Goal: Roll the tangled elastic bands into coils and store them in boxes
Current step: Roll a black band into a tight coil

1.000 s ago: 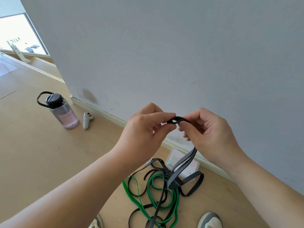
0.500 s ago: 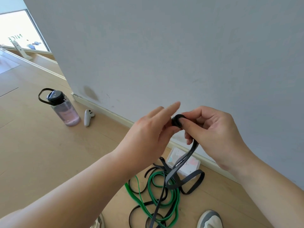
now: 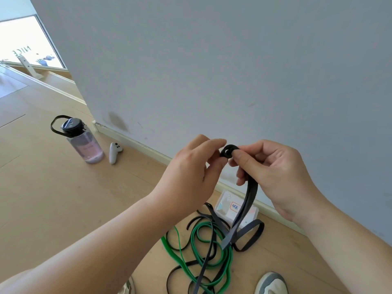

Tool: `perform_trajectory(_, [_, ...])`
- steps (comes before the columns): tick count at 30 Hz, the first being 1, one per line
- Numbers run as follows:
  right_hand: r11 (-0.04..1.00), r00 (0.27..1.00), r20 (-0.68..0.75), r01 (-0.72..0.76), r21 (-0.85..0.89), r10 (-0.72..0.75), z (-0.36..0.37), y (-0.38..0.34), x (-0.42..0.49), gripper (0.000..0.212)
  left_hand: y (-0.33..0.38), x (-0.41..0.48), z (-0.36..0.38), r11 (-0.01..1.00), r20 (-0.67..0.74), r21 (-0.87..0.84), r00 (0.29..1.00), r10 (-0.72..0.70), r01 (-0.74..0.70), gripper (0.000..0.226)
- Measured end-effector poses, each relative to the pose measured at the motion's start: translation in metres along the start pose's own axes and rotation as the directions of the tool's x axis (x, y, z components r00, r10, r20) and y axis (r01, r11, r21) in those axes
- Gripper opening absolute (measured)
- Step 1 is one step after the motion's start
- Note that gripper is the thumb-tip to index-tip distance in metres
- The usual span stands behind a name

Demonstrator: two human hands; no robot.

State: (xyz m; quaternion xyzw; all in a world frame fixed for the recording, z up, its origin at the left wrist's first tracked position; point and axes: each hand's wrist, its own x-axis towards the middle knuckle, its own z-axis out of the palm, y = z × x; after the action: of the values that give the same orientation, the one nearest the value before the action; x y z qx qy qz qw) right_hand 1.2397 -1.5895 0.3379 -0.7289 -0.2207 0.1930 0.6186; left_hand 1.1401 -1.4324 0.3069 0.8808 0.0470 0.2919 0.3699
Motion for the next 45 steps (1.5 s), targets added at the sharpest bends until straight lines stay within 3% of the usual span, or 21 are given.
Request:
perform_trajectory(4, [0.999,1.000,-0.018,0.007,-0.051,-0.008,-0.004,-0.002,-0.002,0.002,0.001,0.003,-0.002,0.999,-0.008,-0.034,1.000,-0.001,0.001,0.025])
perform_trajectory(8, [0.995,0.998,0.064,0.023,-0.102,-0.017,0.001,-0.004,-0.006,0.002,-0.002,0.006,-0.001,1.000,-0.076,0.026,0.997,-0.003,0.005,0.019])
perform_trajectory(12, [0.996,0.996,0.083,0.032,-0.080,-0.025,0.009,-0.007,-0.011,0.003,0.002,0.008,0.002,0.998,-0.160,0.055,0.987,-0.014,0.023,0.013])
perform_trajectory(17, [0.999,1.000,0.013,0.026,0.026,-0.026,0.014,-0.011,-0.012,0.006,0.002,0.007,0.005,0.998,-0.223,-0.051,0.973,-0.057,0.046,0.011])
perform_trajectory(25, [0.998,0.997,-0.074,0.043,0.053,-0.039,0.020,-0.007,-0.010,0.005,0.005,0.002,0.007,0.948,-0.160,-0.292,0.971,-0.178,0.126,0.013])
perform_trajectory(30, [0.998,0.996,-0.078,0.037,0.058,-0.033,0.018,-0.006,-0.006,0.004,0.001,0.003,0.008,0.980,-0.121,-0.183,0.988,-0.098,0.075,0.022])
perform_trajectory(39, [0.997,0.997,0.081,0.006,-0.082,0.001,0.007,-0.003,0.002,0.006,-0.014,0.009,-0.010,0.998,-0.022,-0.049,0.999,0.047,-0.048,0.008])
perform_trajectory(42, [0.998,0.993,0.120,0.012,-0.069,-0.004,0.006,-0.003,0.003,0.009,-0.017,0.011,-0.017,0.997,0.031,-0.062,0.998,0.052,-0.050,0.015])
perform_trajectory(45, [0.997,0.980,0.197,0.017,-0.082,0.000,0.009,-0.002,0.000,0.009,-0.020,0.015,-0.025,0.994,0.062,-0.097,0.997,0.053,-0.047,0.035])
